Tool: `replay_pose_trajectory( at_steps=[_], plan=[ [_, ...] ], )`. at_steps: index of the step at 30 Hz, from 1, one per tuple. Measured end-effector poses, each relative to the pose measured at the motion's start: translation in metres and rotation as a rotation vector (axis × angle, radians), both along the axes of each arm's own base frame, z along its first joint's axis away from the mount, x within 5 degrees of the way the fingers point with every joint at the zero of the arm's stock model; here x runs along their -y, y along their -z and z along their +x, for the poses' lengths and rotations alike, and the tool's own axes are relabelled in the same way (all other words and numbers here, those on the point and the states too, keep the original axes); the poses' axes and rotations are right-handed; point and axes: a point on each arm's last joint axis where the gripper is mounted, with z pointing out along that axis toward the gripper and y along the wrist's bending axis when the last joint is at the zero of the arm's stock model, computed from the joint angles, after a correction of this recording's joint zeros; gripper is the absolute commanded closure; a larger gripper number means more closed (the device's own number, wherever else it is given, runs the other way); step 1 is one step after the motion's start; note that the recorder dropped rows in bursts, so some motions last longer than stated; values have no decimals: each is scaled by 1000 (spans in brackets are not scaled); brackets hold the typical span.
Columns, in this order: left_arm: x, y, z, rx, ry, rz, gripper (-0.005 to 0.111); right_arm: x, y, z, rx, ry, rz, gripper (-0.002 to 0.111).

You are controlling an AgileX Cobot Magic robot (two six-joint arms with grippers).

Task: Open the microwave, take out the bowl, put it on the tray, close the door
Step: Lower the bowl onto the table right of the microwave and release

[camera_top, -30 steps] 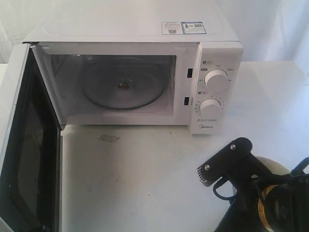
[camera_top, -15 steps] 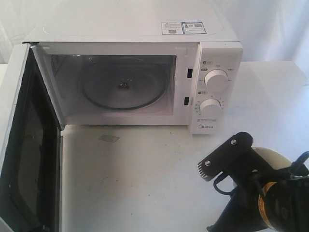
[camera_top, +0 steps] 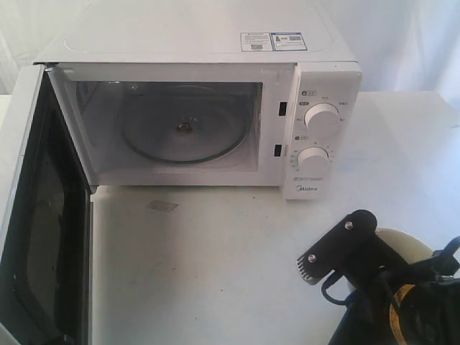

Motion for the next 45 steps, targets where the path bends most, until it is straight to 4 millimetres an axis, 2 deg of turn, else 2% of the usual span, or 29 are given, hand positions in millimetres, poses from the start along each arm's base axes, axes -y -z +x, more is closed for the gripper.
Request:
replay_pose_trajectory(
  at_steps=[10,17,20,29,35,45],
  plan=[
    [0,0,0,0,0,0,107,1,2,-1,-5,-5,-6,107],
    [0,0,0,0,0,0,107,-2,3,-2,-4,-26,24,88],
    [0,0,0,0,0,0,107,-3,3,-2,-3,-32,33,84],
    [0,0,0,0,0,0,107,-2,3,-2,-3,-30,30,83],
    [0,0,0,0,0,0,107,5,3,-2,-8,13,-35,83],
    [0,0,0,0,0,0,107,-7,-2,0,-3,-18,76,83]
  ],
)
